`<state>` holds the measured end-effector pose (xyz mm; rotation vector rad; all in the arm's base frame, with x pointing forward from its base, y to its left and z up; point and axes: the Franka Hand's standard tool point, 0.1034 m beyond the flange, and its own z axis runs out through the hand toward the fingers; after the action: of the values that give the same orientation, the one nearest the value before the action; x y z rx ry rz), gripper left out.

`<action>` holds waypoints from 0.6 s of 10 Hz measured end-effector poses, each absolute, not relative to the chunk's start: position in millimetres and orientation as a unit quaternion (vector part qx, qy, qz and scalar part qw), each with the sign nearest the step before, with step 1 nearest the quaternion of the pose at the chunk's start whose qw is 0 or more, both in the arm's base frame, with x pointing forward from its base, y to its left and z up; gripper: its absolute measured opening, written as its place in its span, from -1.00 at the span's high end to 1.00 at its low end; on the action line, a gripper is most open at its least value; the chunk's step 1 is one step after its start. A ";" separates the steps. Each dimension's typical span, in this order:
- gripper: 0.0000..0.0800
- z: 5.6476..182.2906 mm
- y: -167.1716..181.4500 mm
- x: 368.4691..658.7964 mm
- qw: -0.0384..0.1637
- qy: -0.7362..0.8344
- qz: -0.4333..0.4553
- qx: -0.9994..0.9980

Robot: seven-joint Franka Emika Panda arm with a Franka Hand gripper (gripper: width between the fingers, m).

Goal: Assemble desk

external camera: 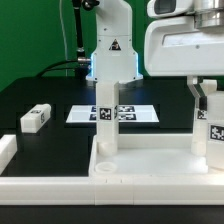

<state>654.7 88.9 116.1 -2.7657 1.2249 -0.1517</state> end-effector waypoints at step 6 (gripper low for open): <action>0.26 113.8 88.7 652.7 0.078 0.628 0.004 -0.774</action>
Offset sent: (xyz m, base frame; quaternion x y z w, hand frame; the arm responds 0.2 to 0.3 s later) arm 0.0301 0.0267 -0.0010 0.0572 -0.0634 0.1669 0.9823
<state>652.7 88.7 113.8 -2.3194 1.8804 0.0113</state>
